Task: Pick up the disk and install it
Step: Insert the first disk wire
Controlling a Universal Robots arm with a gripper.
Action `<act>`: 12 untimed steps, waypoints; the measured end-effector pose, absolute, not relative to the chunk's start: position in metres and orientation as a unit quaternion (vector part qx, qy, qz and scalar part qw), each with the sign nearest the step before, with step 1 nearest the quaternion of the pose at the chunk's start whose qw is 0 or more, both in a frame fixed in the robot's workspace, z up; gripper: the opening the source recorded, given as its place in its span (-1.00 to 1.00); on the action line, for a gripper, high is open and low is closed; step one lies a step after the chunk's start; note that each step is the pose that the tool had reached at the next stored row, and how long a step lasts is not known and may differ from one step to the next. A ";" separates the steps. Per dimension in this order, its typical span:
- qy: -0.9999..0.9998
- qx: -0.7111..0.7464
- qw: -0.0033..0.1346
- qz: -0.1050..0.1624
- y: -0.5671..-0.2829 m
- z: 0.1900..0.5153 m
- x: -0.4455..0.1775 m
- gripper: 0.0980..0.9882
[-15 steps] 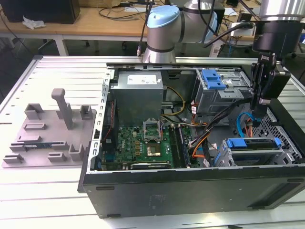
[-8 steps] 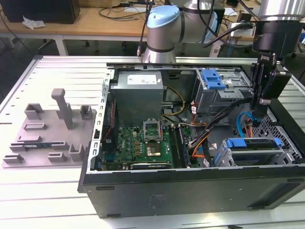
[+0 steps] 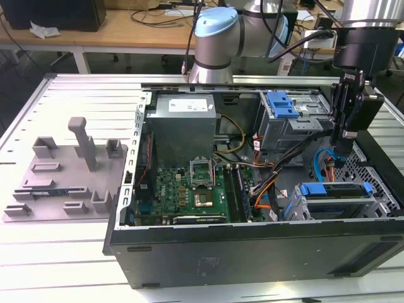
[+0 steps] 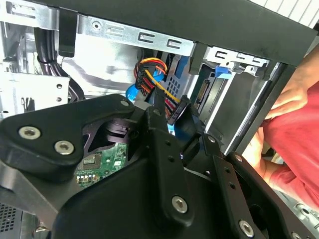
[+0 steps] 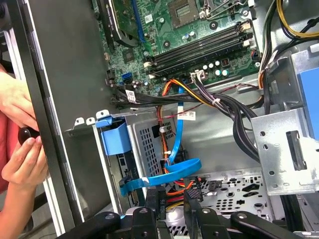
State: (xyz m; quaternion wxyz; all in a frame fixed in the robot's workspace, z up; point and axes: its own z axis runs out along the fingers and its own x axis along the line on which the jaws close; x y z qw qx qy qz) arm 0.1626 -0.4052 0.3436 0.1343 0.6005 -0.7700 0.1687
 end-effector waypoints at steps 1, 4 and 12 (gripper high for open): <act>-0.770 0.600 0.134 0.169 -0.405 0.344 0.163 -0.43; -0.770 0.600 0.134 0.169 -0.406 0.344 0.163 -0.43; -0.773 0.597 0.135 0.168 -0.407 0.343 0.164 -0.43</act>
